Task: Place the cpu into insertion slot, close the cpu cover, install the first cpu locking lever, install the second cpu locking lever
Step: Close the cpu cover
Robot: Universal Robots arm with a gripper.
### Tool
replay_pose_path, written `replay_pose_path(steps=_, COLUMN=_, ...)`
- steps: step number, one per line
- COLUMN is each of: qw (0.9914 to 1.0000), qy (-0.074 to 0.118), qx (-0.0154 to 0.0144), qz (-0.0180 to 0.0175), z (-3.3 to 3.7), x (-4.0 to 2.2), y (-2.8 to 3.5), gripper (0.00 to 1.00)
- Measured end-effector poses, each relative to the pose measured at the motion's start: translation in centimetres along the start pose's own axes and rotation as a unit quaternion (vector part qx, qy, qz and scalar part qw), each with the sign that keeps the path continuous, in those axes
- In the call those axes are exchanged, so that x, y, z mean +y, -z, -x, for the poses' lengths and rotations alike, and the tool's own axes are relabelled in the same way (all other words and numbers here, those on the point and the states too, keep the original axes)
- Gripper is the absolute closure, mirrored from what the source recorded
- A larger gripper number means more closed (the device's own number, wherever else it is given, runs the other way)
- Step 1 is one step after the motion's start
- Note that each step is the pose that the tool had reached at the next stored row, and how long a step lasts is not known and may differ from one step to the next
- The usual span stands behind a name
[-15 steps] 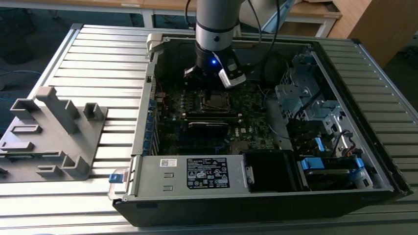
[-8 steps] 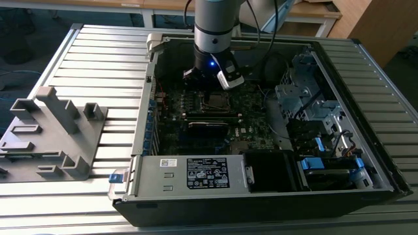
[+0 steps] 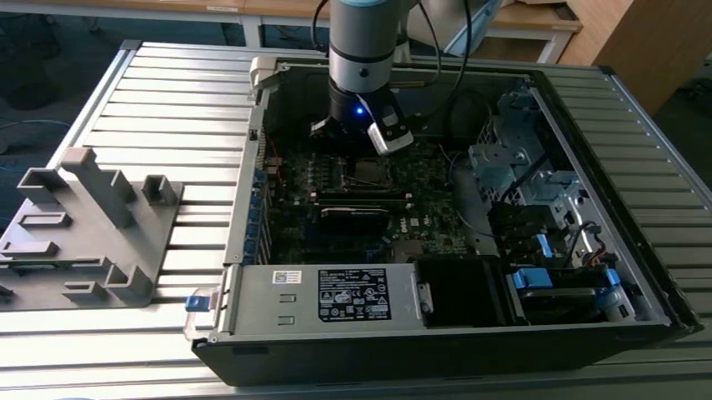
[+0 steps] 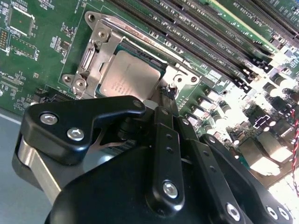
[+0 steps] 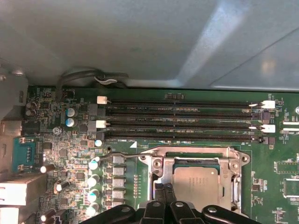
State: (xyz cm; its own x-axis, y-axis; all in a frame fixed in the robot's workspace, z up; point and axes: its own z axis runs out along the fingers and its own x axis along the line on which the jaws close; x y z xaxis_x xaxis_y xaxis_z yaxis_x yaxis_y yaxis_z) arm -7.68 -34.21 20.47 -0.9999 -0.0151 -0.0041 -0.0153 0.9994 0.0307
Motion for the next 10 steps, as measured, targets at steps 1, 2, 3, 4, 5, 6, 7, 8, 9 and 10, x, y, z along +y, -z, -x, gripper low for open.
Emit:
replay_pose_path(steps=1, qw=1.00000, qy=0.000, qx=0.0000, qz=0.0000, z=0.00, x=0.00, y=0.00, gripper=0.89)
replay_pose_path(steps=2, qw=1.00000, qy=0.000, qx=-0.0001, qz=0.0001, z=-0.02, x=0.00, y=-0.02, gripper=0.89)
replay_pose_path(steps=3, qw=1.00000, qy=0.000, qx=-0.0003, qz=0.0003, z=-0.05, x=0.01, y=-0.08, gripper=0.89)
replay_pose_path(steps=4, qw=1.00000, qy=0.000, qx=-0.0004, qz=0.0003, z=-0.08, x=0.01, y=-0.17, gripper=0.89)
replay_pose_path(steps=5, qw=1.00000, qy=0.000, qx=-0.0003, qz=0.0001, z=-0.10, x=0.00, y=-0.24, gripper=0.89)
replay_pose_path(steps=6, qw=1.00000, qy=0.000, qx=-0.0003, qz=0.0001, z=-0.11, x=-0.01, y=-0.28, gripper=0.89)
replay_pose_path(steps=7, qw=1.00000, qy=0.000, qx=-0.0003, qz=0.0000, z=-0.11, x=-0.01, y=-0.28, gripper=0.89)
replay_pose_path(steps=8, qw=1.00000, qy=0.000, qx=-0.0003, qz=0.0000, z=-0.12, x=-0.01, y=-0.28, gripper=0.89)
replay_pose_path(steps=9, qw=1.00000, qy=0.000, qx=-0.0003, qz=0.0000, z=-0.12, x=-0.01, y=-0.28, gripper=0.89)
replay_pose_path(steps=10, qw=1.00000, qy=0.000, qx=-0.0003, qz=0.0000, z=-0.11, x=0.00, y=-0.29, gripper=0.89)
